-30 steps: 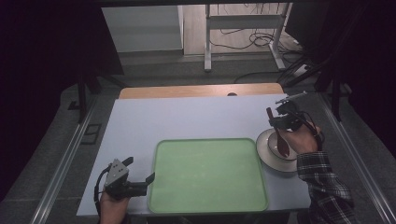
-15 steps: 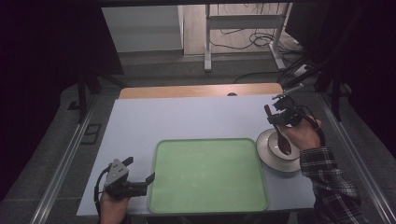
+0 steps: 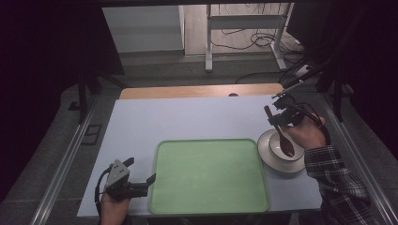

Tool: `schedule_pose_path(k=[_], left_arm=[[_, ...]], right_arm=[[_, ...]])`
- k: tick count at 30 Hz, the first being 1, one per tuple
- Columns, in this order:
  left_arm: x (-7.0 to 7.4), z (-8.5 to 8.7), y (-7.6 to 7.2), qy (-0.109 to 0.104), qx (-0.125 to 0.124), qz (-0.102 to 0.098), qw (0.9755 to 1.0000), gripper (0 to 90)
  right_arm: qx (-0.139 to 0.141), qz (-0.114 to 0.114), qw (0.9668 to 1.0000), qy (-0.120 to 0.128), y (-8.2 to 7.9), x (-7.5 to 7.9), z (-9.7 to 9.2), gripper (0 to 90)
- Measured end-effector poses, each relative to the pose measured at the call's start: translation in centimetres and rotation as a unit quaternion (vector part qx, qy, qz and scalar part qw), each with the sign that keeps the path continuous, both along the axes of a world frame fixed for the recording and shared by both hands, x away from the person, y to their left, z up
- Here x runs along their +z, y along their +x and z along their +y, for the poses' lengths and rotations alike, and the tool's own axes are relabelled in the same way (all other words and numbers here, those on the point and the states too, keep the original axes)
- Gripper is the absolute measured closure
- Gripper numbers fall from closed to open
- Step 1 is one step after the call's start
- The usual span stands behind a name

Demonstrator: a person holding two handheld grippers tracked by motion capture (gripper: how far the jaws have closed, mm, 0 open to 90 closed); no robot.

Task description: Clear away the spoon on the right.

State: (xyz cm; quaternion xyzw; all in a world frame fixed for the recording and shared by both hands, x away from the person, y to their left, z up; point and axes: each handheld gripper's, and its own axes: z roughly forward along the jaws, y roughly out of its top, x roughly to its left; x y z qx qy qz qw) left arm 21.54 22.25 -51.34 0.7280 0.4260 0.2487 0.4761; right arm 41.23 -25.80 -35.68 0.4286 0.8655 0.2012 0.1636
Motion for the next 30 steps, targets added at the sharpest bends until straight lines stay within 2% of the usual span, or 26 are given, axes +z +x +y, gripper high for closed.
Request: schedule_pose_path(k=[8,18,30], left_arm=[[0.0,0.0,0.0,0.0,0.0,0.0,1.0,0.2],[0.0,0.0,0.0,0.001,0.0,0.0,1.0,0.2],[0.0,-0.1,0.0,0.002,0.0,0.0,1.0,0.2]], right_arm=[[0.006,0.022,0.9997,-0.004,-0.6,0.8,0.9,78.1],[0.022,0.047,0.9986,-0.012,-1.5,0.9,2.6,78.2],[0.051,0.081,0.9952,-0.019,-2.7,-0.3,5.5,78.2]])
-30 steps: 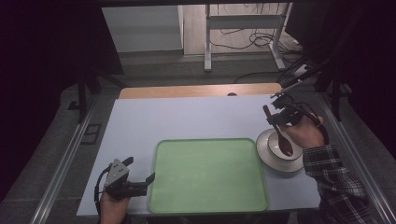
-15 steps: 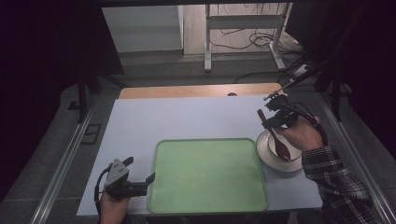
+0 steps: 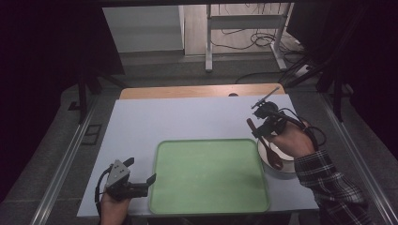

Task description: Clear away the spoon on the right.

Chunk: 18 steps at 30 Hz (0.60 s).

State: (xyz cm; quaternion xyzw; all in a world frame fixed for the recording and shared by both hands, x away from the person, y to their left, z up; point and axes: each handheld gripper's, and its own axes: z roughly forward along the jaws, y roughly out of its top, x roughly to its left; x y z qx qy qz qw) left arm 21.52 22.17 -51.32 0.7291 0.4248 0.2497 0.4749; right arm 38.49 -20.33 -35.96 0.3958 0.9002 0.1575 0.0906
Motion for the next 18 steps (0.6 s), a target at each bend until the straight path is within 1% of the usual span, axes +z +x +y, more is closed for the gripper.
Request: schedule_pose_path(k=[3,5,6,10,11,13,15,16,18], left_arm=[[0.0,0.0,0.0,0.0,0.0,0.0,1.0,0.2],[0.0,0.0,0.0,0.0,0.0,0.0,1.0,0.2],[0.0,0.0,0.0,0.0,0.0,0.0,1.0,0.2],[0.0,0.0,0.0,0.0,0.0,0.0,1.0,0.2],[0.0,0.0,0.0,0.0,0.0,0.0,1.0,0.1],[0.0,0.0,0.0,0.0,0.0,0.0,1.0,0.2],[0.0,0.0,0.0,0.0,0.0,0.0,1.0,0.2],[0.0,0.0,0.0,0.001,-0.001,0.0,1.0,0.2],[0.0,0.0,0.0,0.001,-0.001,0.0,1.0,0.2]], right_arm=[[0.004,0.006,1.0,-0.001,-0.1,-0.4,0.4,78.2],[0.008,0.014,0.9999,-0.002,-0.3,-0.9,1.0,78.2],[0.008,0.014,0.9999,-0.002,-0.3,-0.9,1.0,78.2],[0.019,0.028,0.9994,-0.008,-0.5,-2.0,2.0,78.2],[0.019,0.028,0.9994,-0.008,-0.5,-2.0,2.0,78.2],[0.025,0.034,0.999,-0.012,-0.6,-2.7,2.5,78.2],[0.024,0.036,0.999,-0.012,-0.7,-2.9,2.7,78.2],[0.027,0.043,0.9986,-0.012,-0.8,-3.4,3.0,78.2],[0.029,0.047,0.9984,-0.013,-0.9,-3.8,3.2,78.2]])
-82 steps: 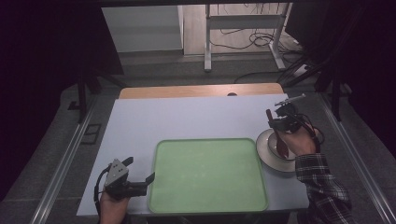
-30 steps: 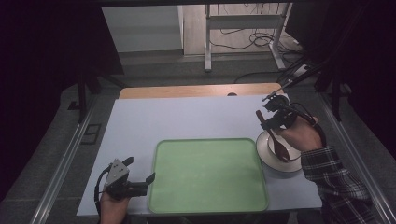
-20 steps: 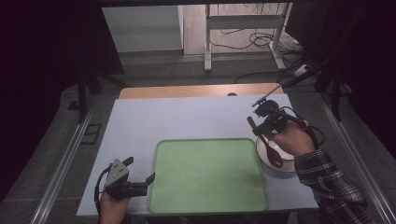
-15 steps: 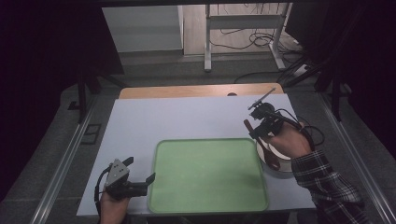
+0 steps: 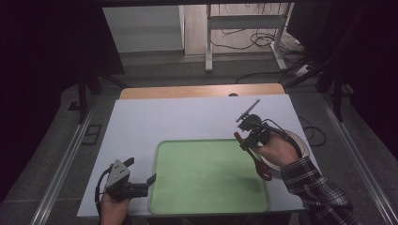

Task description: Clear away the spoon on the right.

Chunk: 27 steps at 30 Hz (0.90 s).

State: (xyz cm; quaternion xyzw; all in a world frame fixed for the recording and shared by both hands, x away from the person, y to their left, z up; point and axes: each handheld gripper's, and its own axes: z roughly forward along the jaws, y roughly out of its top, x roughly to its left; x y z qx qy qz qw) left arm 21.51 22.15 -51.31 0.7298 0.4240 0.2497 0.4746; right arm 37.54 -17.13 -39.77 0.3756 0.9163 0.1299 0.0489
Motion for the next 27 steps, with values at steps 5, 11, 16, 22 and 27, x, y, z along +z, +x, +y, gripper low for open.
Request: schedule_pose_path(k=[5,11,16,22,27], left_arm=[[0.0,0.0,0.0,0.0,-0.001,0.001,1.0,0.2],[0.0,0.0,0.0,0.0,-0.001,0.001,1.0,0.2],[0.0,0.0,0.0,0.001,-0.001,0.001,1.0,0.2],[0.0,0.0,0.0,0.0,-0.001,0.001,1.0,0.2],[0.0,0.0,0.0,0.001,-0.001,0.0,1.0,0.2]], right_arm=[[0.004,0.012,0.9999,-0.002,-0.2,-1.2,0.5,78.2],[0.003,0.027,0.9996,-0.006,-0.3,-2.9,1.1,78.2],[0.002,0.041,0.9991,-0.005,-0.4,-4.1,1.2,78.2],[-0.001,0.043,0.9991,0.0,-0.5,-5.6,1.2,78.0],[-0.004,0.043,0.999,0.005,-0.5,-6.8,0.9,76.9]])
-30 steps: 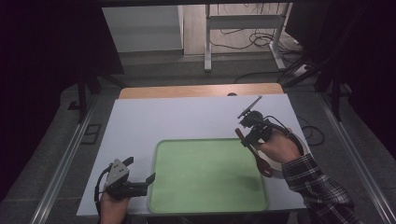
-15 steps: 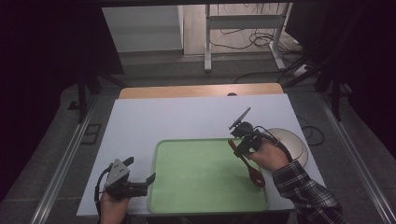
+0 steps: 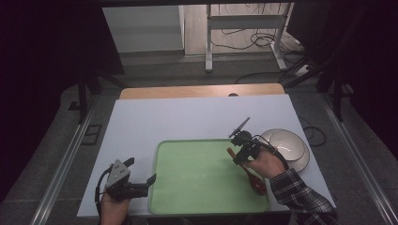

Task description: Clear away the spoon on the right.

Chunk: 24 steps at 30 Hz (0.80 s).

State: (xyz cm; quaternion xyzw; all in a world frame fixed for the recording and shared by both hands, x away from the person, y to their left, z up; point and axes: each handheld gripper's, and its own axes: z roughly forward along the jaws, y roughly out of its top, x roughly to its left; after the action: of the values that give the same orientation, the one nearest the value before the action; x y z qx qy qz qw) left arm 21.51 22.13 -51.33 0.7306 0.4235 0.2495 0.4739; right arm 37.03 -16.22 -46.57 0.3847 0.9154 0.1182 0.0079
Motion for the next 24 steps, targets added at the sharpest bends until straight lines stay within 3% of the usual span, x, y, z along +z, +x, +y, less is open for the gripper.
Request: schedule_pose_path(k=[4,9,12,18,20,24], left_arm=[[0.0,0.0,0.0,0.0,0.0,0.0,1.0,0.2],[0.0,0.0,0.0,0.001,0.001,0.0,1.0,0.2],[0.0,0.0,0.0,0.001,0.001,0.0,1.0,0.2],[0.0,0.0,0.0,0.001,0.001,0.0,1.0,0.2],[0.0,0.0,0.0,0.002,0.0,0.0,1.0,0.2],[0.0,0.0,0.0,0.002,0.001,0.0,1.0,0.3]], right_arm=[[0.004,-0.022,0.9997,0.007,-0.4,0.0,-0.4,67.4],[0.02,-0.051,0.9982,0.022,-0.8,0.6,-0.8,66.9],[0.044,-0.079,0.9951,0.039,-1.5,0.5,-0.9,73.4],[0.058,-0.103,0.991,0.063,-2.3,0.0,-0.9,85.2],[0.061,-0.121,0.9868,0.089,-2.8,-0.2,-0.9,90.0],[0.062,-0.133,0.9839,0.101,-3.3,-0.7,-0.8,90.0]])
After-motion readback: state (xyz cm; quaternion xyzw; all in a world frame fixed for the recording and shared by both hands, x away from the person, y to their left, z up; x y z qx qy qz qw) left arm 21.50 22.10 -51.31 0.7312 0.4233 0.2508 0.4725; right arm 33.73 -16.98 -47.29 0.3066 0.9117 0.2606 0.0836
